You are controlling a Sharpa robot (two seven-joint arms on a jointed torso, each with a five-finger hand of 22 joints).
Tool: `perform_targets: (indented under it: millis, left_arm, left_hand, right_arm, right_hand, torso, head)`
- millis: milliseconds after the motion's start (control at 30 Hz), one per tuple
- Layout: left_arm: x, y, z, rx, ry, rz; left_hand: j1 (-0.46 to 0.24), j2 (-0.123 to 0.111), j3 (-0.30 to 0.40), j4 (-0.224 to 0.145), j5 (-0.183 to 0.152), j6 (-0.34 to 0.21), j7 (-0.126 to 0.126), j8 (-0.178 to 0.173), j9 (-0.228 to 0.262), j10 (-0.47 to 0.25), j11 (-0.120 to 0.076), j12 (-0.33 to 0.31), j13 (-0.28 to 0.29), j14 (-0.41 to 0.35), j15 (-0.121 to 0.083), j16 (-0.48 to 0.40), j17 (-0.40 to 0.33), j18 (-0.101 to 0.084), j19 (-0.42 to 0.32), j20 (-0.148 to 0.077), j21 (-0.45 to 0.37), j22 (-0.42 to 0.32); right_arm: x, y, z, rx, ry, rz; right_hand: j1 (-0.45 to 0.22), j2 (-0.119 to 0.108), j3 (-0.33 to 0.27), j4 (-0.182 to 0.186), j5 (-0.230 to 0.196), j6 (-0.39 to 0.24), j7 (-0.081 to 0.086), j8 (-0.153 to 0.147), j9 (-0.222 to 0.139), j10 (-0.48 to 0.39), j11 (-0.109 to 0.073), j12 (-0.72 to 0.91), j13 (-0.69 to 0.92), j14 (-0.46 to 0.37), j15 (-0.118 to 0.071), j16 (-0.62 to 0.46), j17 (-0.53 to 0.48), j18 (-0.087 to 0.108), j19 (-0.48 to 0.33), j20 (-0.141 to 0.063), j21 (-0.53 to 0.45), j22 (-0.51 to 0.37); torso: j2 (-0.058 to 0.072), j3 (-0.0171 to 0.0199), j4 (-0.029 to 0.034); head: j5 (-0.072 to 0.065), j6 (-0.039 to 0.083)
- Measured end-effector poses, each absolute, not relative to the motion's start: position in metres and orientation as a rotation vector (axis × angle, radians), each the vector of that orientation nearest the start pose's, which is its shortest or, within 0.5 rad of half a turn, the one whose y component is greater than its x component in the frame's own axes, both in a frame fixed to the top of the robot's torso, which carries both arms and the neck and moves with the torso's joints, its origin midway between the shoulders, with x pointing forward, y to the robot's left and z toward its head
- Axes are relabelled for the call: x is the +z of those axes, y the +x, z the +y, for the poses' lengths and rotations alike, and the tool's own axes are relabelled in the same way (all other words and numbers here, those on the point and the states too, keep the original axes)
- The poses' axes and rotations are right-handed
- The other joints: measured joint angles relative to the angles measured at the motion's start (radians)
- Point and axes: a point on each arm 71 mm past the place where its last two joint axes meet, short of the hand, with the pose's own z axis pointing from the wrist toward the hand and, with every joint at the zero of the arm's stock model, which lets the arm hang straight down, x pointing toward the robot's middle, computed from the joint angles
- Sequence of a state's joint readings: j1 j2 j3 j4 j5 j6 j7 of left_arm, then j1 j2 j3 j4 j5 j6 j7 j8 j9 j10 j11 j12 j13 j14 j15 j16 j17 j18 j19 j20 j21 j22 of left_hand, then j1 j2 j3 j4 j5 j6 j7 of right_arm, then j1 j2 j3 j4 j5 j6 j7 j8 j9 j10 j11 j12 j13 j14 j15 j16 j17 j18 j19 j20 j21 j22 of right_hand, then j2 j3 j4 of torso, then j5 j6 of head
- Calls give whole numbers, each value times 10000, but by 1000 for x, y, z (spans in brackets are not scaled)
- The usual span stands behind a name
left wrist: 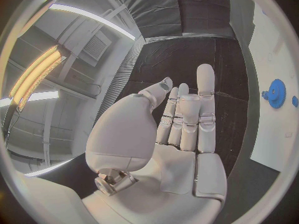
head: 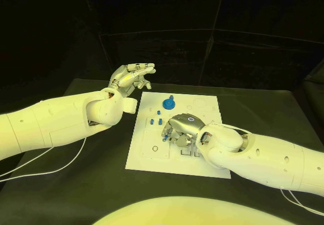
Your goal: Assemble the parts on the task board
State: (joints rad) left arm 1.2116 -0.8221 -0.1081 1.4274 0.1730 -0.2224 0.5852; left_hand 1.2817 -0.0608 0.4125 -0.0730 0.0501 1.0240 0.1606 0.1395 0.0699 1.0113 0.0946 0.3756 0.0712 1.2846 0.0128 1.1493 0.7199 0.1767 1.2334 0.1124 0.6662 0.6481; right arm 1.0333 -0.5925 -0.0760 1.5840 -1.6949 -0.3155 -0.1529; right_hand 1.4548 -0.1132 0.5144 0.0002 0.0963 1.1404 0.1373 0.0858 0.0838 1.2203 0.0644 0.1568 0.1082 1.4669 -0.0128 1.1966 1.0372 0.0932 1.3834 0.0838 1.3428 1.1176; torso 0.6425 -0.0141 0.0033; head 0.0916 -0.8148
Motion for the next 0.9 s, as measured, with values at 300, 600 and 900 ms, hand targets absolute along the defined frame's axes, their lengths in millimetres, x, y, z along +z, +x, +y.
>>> perform_targets:
  millis: [300, 600, 900]
  left_arm:
    - [-194, 501, 231, -16449, -12036, 12369]
    - [-194, 501, 231, -16458, -12043, 12387]
    - [-194, 501, 231, -16463, -12053, 12408]
  left_hand:
    - [41, 42, -28, -29, 0, 0, 0, 0, 0, 0, 0, 0, 0, 0, 0, 0, -22, 0, 0, 0, -39, -9]
    - [41, 42, -28, -29, 0, 0, 0, 0, 0, 0, 0, 0, 0, 0, 0, 0, -21, -1, 0, 0, -39, -9]
    - [41, 42, -28, -28, 0, 0, 0, 0, 0, 0, 0, 0, 0, 0, 0, 0, -21, -1, 0, 0, -39, -8]
  right_arm:
    - [-256, 408, -54, 8555, -4615, 17062]
    - [-258, 409, -50, 8506, -4708, 17036]
    - [-259, 408, -47, 8495, -4774, 17004]
  right_hand:
    - [0, 0, 0, 0, 0, -1, -1, -10, -7, 0, 0, 0, 0, 0, 0, 0, 1, 0, 0, 0, 0, 1]
    - [0, 0, 0, 1, -1, -13, -11, -26, -2, 0, 1, 0, 1, 0, 0, 0, 1, 1, 0, 0, 0, 1]
    - [0, -1, -1, 0, -7, 15, 15, -29, -4, -1, 1, 0, 3, 0, 0, 0, 2, 0, 0, 0, 0, 2]
  torso:
    - [0, -10, 11]
    - [6, -12, 11]
    - [6, -12, 11]
  head:
    - [37, -43]
    - [77, -85]
    - [96, -121]
